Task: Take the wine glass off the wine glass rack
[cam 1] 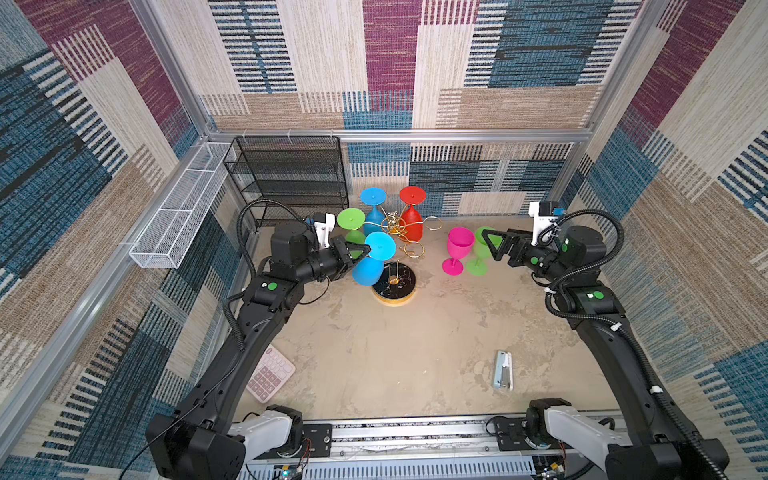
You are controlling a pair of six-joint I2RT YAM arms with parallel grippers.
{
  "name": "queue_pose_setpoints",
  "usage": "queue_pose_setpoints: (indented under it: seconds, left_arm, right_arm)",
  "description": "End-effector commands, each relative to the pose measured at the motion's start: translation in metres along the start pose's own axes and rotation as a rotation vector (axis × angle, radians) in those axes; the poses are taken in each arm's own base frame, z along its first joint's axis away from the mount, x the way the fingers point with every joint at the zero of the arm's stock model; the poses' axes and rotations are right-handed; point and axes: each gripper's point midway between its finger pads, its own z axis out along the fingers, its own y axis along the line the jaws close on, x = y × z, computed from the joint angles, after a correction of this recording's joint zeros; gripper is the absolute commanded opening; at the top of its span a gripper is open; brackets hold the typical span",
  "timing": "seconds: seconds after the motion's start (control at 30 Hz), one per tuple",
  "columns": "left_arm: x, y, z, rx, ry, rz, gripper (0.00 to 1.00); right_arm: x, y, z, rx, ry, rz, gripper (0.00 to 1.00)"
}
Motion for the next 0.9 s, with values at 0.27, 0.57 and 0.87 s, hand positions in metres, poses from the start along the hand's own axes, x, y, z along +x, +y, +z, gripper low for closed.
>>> queue_pose_setpoints:
  seconds: [0.27, 0.57, 0.87]
  left_arm:
    - [-0.017, -0.007, -0.006, -0.014, -0.092, 0.050, 0.00]
    - [-0.021, -0.006, -0.001, -0.025, -0.091, 0.047, 0.00]
    - [-0.023, -0.004, 0.003, -0.054, -0.093, 0.057, 0.00]
  right_arm:
    - [-0.008, 0.005, -0.003, -0.007, -0.028, -0.017, 0.99]
    - [-0.009, 0.006, -0.006, -0.006, -0.033, -0.022, 0.99]
    - [-0.010, 0.007, -0.007, -0.007, -0.035, -0.024, 0.99]
